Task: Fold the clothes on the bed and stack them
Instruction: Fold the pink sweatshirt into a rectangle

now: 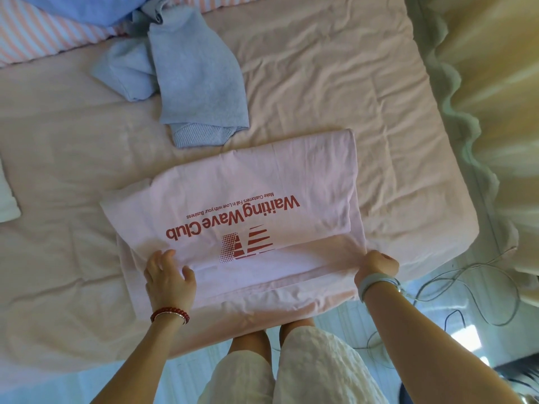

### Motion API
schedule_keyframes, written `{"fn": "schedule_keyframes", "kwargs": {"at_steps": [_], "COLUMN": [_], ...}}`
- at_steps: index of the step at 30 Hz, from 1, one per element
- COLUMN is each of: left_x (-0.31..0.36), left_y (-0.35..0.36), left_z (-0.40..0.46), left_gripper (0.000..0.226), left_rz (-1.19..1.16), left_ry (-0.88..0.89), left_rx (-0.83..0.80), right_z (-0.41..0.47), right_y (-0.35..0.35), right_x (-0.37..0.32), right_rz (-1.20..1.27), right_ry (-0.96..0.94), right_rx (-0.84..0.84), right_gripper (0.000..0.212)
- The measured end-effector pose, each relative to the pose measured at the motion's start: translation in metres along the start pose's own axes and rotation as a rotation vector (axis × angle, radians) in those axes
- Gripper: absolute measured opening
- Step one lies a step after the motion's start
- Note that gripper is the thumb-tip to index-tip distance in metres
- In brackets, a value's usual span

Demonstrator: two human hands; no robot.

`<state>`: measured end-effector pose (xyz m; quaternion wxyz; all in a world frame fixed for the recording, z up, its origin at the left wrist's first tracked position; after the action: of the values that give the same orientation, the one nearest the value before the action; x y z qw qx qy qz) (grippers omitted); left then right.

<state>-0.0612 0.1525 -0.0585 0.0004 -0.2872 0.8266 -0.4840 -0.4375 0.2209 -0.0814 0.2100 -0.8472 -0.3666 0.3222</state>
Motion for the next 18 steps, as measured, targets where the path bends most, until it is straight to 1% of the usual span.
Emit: {"fn": "schedule_keyframes", "kwargs": {"at_steps": [1,2,4,5,6,8,9,11,13,14,15,17,18], "left_x": [-0.005,-0.009,-0.015,-0.017,-0.019,-0.021,-0.022,-0.026,-0.033,-0.035,-0.038,-0.038,-0.038], "left_y": [-0.001,-0.002,-0.002,-0.002,-0.002,-0.004,-0.006,-0.009,-0.01,-0.011,-0.012,-0.016,-0.017], "left_z": [0.001,0.001,0.003,0.005,0.007,0.009,0.011,0.016,0.021,0.023,0.023,0.022,0.022], "left_gripper": [0.046,0.049,0.055,0.057,0.059,0.061,0.061,0.06,0.059,0.055,0.047,0.02,0.008], "left_rz": [-0.018,-0.035,-0.084,-0.123,-0.163,-0.225,-0.243,-0.282,-0.384,-0.474,-0.561,-0.683,-0.736], "left_ry": [-0.017,-0.031,-0.076,-0.108,-0.132,-0.143,-0.148,-0.189,-0.259,-0.287,-0.308,-0.327,-0.331], "left_rx": [0.019,0.036,0.064,0.069,0.075,0.115,0.139,0.16,0.142,0.129,0.116,0.074,0.056], "right_z": [0.0,0.0,-0.001,-0.003,-0.003,-0.001,0.001,0.003,-0.001,-0.005,-0.011,-0.022,-0.027], "right_y": [-0.002,-0.002,0.003,0.005,0.006,0.002,-0.002,-0.011,-0.016,-0.013,-0.006,0.015,0.027], "right_x": [-0.002,-0.005,-0.007,-0.005,-0.002,0.001,0.002,0.001,-0.001,-0.003,-0.006,-0.015,-0.019], "right_rz": [-0.121,-0.259,-0.489,-0.573,-0.635,-0.692,-0.715,-0.79,-0.811,-0.78,-0.715,-0.56,-0.508], "right_ry": [-0.065,-0.169,-0.426,-0.513,-0.543,-0.512,-0.483,-0.426,-0.423,-0.469,-0.541,-0.687,-0.726], "right_rx": [0.027,0.02,-0.111,-0.193,-0.255,-0.307,-0.297,-0.177,-0.024,-0.003,-0.028,-0.166,-0.243], "right_gripper": [0.036,0.038,0.034,0.032,0.032,0.031,0.03,0.028,0.028,0.028,0.027,0.026,0.027]}}
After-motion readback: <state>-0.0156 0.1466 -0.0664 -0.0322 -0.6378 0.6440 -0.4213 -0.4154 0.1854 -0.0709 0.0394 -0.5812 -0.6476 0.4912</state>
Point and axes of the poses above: each hand's wrist, its own z-axis towards the middle knuckle, its own y-axis out of the palm, x = y × z, the point moved 4 cm from there along z, towards the middle knuckle, and after that the axes turned 7 degrees about -x, right-handed, at the moved point
